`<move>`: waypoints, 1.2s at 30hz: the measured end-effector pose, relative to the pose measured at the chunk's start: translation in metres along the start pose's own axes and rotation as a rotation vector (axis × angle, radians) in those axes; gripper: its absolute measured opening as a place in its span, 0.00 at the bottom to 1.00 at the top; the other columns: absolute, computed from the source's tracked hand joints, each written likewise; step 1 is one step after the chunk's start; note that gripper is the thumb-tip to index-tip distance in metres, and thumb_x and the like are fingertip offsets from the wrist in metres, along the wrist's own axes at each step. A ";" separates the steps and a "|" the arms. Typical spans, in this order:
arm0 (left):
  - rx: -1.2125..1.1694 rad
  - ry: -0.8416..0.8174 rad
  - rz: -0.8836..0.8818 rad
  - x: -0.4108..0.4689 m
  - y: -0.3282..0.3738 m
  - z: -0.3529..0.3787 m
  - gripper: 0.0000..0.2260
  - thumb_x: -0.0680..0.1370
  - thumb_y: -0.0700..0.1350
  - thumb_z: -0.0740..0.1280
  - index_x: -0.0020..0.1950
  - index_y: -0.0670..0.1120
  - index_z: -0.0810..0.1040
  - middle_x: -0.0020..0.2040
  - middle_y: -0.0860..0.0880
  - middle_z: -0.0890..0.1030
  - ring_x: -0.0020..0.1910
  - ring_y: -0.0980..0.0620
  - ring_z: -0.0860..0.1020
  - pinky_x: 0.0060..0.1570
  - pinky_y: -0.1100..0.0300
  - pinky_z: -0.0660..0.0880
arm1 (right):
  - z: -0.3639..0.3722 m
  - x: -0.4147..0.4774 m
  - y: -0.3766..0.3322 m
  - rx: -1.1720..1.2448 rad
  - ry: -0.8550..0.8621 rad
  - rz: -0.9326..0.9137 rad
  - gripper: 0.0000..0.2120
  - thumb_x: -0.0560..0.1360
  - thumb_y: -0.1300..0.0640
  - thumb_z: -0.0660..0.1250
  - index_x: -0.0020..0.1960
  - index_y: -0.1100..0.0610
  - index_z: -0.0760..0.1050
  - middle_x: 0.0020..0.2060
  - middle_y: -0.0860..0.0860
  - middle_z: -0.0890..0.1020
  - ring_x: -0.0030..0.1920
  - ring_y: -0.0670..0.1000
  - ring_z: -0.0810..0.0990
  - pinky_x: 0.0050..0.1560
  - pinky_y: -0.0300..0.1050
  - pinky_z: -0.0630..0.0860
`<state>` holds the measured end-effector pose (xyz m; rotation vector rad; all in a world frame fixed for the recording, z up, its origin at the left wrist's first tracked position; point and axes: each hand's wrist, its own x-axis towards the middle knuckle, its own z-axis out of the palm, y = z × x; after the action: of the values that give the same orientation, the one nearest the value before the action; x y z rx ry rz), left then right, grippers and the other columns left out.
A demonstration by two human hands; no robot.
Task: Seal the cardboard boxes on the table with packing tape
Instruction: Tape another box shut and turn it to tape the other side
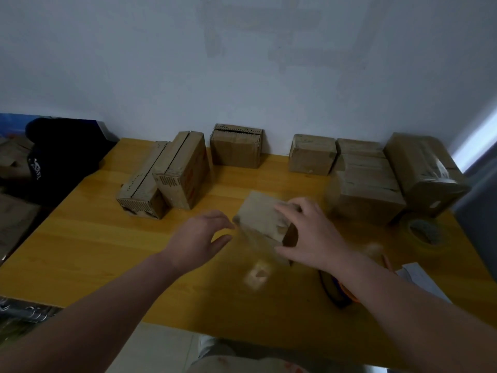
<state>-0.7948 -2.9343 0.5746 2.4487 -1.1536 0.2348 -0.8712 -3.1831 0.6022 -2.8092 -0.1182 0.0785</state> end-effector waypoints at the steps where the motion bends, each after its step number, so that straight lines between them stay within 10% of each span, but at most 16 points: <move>1: -0.005 -0.015 -0.034 0.005 -0.003 -0.002 0.09 0.76 0.45 0.71 0.55 0.46 0.82 0.53 0.50 0.81 0.46 0.55 0.78 0.43 0.58 0.77 | -0.005 0.008 0.002 -0.037 0.047 0.029 0.40 0.70 0.42 0.73 0.76 0.44 0.57 0.67 0.48 0.59 0.68 0.49 0.58 0.63 0.46 0.70; 15: -0.044 -0.209 -0.141 0.085 -0.075 -0.009 0.12 0.80 0.47 0.63 0.62 0.48 0.78 0.59 0.52 0.77 0.57 0.51 0.76 0.54 0.53 0.76 | 0.004 0.140 0.034 -0.590 0.083 0.160 0.32 0.73 0.45 0.68 0.73 0.45 0.60 0.65 0.55 0.62 0.60 0.56 0.65 0.60 0.50 0.67; 30: -0.029 -0.380 -0.109 0.144 -0.140 0.012 0.14 0.81 0.47 0.61 0.65 0.50 0.76 0.62 0.52 0.76 0.59 0.51 0.75 0.55 0.54 0.75 | 0.053 0.211 0.070 -0.638 -0.151 0.274 0.20 0.80 0.59 0.60 0.71 0.53 0.67 0.65 0.57 0.63 0.64 0.55 0.66 0.62 0.47 0.69; 36: 0.108 -0.362 -0.092 0.165 -0.154 0.014 0.14 0.81 0.48 0.58 0.64 0.51 0.76 0.63 0.54 0.75 0.62 0.54 0.71 0.73 0.55 0.53 | 0.055 0.224 0.075 -0.581 -0.192 0.308 0.20 0.78 0.62 0.62 0.69 0.55 0.68 0.66 0.57 0.62 0.64 0.56 0.66 0.65 0.47 0.70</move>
<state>-0.5713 -2.9675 0.5692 2.7078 -1.1906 -0.1873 -0.6470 -3.2156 0.5166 -3.3680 0.2977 0.4522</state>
